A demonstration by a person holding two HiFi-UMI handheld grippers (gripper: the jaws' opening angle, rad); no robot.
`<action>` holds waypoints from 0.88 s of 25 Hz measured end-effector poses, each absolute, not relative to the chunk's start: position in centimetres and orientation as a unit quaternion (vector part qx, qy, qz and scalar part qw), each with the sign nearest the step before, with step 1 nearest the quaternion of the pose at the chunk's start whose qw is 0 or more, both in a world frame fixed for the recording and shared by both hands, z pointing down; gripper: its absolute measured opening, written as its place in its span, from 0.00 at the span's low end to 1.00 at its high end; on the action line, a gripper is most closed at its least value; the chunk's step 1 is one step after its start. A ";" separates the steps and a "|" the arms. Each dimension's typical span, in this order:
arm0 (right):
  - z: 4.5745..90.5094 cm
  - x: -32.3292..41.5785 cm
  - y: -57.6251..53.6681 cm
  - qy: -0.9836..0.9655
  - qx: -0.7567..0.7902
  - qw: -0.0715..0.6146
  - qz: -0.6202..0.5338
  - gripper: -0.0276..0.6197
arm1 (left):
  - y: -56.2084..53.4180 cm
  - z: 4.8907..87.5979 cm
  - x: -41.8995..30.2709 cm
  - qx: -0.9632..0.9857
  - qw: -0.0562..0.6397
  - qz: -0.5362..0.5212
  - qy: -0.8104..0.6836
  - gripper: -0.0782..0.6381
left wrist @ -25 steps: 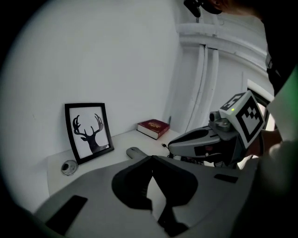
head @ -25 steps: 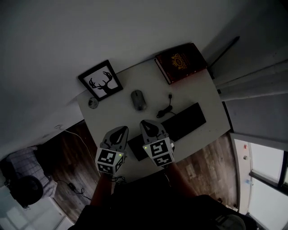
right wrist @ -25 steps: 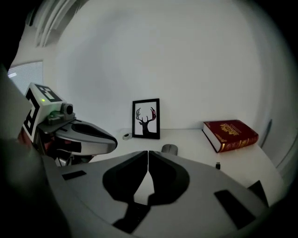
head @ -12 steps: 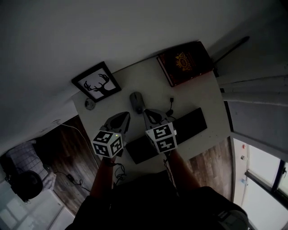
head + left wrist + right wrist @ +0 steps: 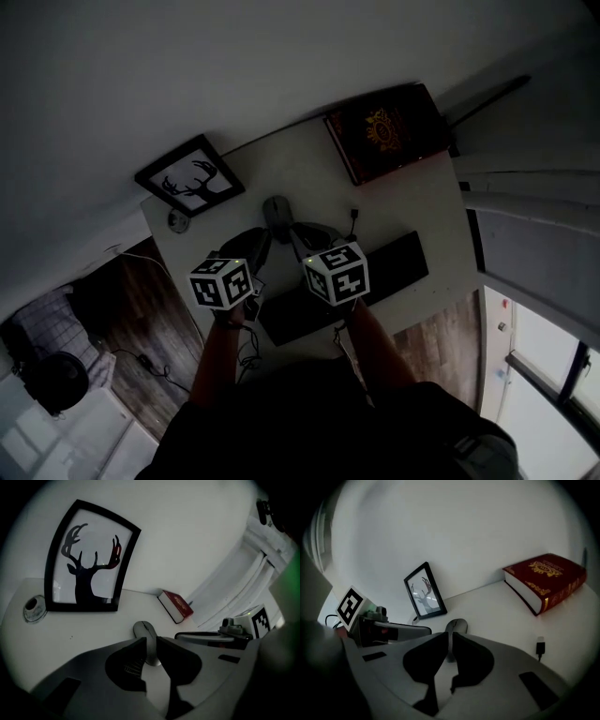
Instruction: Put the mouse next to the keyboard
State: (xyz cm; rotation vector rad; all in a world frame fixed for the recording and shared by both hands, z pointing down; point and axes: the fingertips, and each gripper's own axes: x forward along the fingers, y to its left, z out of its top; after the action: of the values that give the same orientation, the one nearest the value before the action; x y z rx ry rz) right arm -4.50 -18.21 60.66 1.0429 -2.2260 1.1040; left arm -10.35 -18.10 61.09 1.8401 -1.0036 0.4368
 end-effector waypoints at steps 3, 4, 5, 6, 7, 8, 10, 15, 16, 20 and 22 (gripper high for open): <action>62.0 -4.5 -18.3 -0.798 0.360 0.235 0.422 0.15 | -18.4 62.4 -9.6 0.740 0.503 0.193 -0.403 0.27; 62.4 -4.6 -18.3 -0.796 0.350 0.241 0.431 0.25 | -18.5 62.7 -9.3 0.737 0.510 0.194 -0.398 0.28; 62.8 -4.8 -18.2 -0.794 0.340 0.245 0.440 0.31 | -18.7 63.0 -9.1 0.735 0.517 0.194 -0.394 0.28; 63.1 -4.9 -18.2 -0.792 0.332 0.248 0.448 0.32 | -18.9 63.2 -9.0 0.732 0.522 0.194 -0.392 0.29; 63.3 -5.0 -18.2 -0.791 0.327 0.249 0.453 0.32 | -19.1 63.4 -9.0 0.730 0.527 0.193 -0.391 0.29; 63.5 -5.0 -18.2 -0.789 0.324 0.250 0.458 0.32 | -19.3 63.6 -9.0 0.727 0.532 0.191 -0.390 0.29; 63.7 -5.1 -18.4 -0.786 0.319 0.254 0.465 0.32 | -19.7 63.9 -9.0 0.720 0.548 0.181 -0.385 0.29; 64.5 -5.8 -18.4 -0.781 0.291 0.296 0.466 0.33 | -20.3 64.0 -8.8 0.710 0.591 0.151 -0.352 0.29; 64.8 -6.0 -18.4 -0.779 0.287 0.307 0.466 0.34 | -20.4 64.0 -8.7 0.709 0.597 0.148 -0.343 0.29; 65.5 -6.6 -18.7 -0.768 0.278 0.329 0.473 0.38 | -20.9 64.2 -8.4 0.712 0.602 0.157 -0.327 0.30; 65.6 -6.5 -18.8 -0.765 0.277 0.327 0.481 0.38 | -21.1 64.4 -8.1 0.714 0.598 0.166 -0.326 0.30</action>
State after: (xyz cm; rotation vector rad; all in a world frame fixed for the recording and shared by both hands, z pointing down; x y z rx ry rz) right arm -6.54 -18.82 65.58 0.7265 -2.0045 1.2593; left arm -8.14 -21.11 64.35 1.6557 -0.7554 0.3854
